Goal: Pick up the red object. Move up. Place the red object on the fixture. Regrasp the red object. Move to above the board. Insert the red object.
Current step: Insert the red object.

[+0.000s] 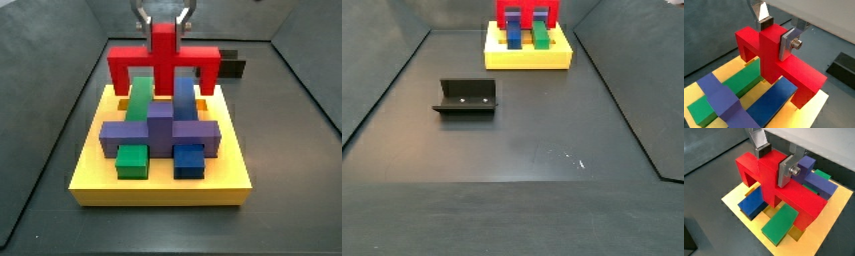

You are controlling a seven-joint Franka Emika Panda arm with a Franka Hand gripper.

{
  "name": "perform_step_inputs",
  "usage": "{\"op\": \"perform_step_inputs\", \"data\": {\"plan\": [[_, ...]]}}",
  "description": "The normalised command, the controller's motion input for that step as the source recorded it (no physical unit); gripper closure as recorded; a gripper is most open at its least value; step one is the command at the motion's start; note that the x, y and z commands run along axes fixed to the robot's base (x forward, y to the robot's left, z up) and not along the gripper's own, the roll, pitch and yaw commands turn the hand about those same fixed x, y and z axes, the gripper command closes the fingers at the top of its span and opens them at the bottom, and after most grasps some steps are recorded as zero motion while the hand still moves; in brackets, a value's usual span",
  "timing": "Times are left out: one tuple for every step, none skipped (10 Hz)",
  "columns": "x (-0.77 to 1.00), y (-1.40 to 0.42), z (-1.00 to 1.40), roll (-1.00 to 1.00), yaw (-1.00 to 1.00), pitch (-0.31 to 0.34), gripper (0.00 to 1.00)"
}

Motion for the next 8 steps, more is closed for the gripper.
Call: {"op": "perform_step_inputs", "data": {"plan": [[0.0,0.01,-0.27,0.1,0.13,0.0,1.0],[0.11,0.1,-0.2,0.07,0.11,0.0,1.0],[0.05,0.13,-0.24,0.09,0.04,0.0,1.0],[0.0,0.14,-0.31,0.09,0.0,0.0,1.0],[0.0,0.09,-0.3,0.06,0.0,0.0,1.0],[0.0,0.0,-0.3,0.0,0.0,-0.026,1.0],[0.01,-0.03,-0.3,-0.04,0.0,-0.044,1.0],[0.0,-0.01,-0.15,-0.16,0.0,-0.039,1.0]]}}
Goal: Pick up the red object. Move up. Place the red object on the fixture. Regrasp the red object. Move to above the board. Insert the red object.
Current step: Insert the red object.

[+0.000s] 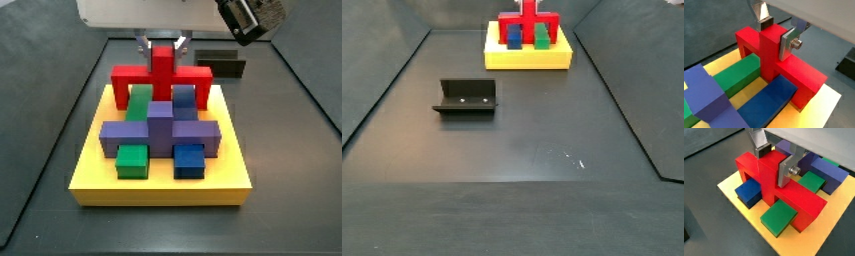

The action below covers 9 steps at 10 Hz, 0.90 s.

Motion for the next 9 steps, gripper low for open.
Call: {"op": "perform_step_inputs", "data": {"plan": [[-0.01,0.0,-0.13,-0.28,0.0,-0.083,1.0],[-0.01,0.12,-0.22,-0.25,-0.04,-0.127,1.0],[-0.05,0.11,-0.13,-0.24,-0.11,-0.077,1.0],[-0.1,0.0,0.0,-0.25,-0.04,-0.066,1.0],[-0.13,0.0,0.0,-0.32,0.0,-0.084,1.0],[-0.04,0.0,0.0,-0.31,0.0,-0.084,1.0],[0.0,-0.03,0.0,-0.28,0.0,-0.08,1.0],[0.0,0.0,-0.04,-0.26,0.0,-0.101,1.0],[0.0,0.13,-0.34,-0.18,-0.01,-0.136,1.0]]}}
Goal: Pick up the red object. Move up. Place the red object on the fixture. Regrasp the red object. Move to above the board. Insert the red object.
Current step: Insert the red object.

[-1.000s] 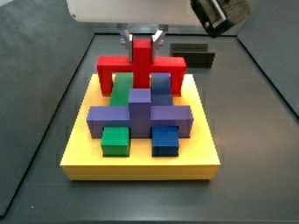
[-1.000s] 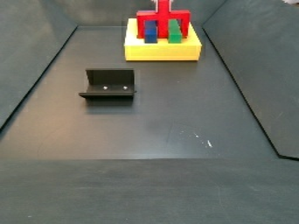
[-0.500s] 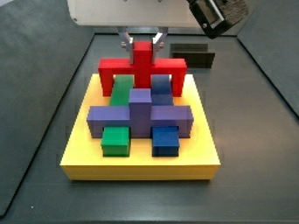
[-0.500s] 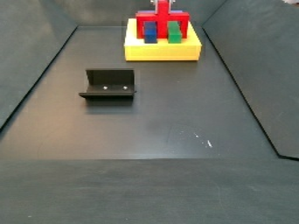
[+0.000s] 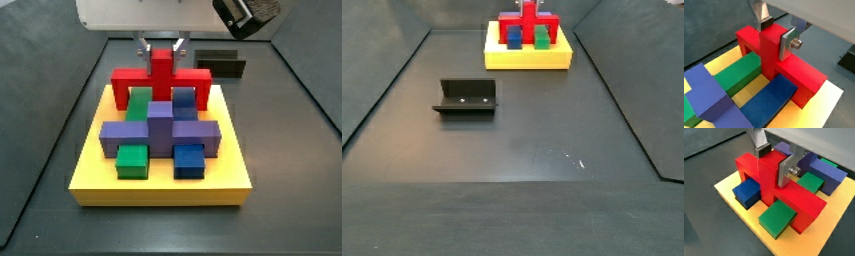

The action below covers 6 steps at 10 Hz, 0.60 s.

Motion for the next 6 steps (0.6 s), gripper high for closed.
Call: {"op": "perform_step_inputs", "data": {"plan": [[0.0,0.07,-0.66,-0.1,0.0,-0.169,1.0],[0.0,0.0,-0.75,-0.09,0.0,-0.21,1.0],[0.0,0.0,-0.7,-0.1,0.0,-0.229,1.0],[-0.08,0.0,-0.71,-0.09,0.0,-0.237,1.0],[0.0,0.0,-0.22,-0.04,0.0,-0.064,1.0],[0.0,0.0,0.0,0.0,0.0,0.0,1.0]]}}
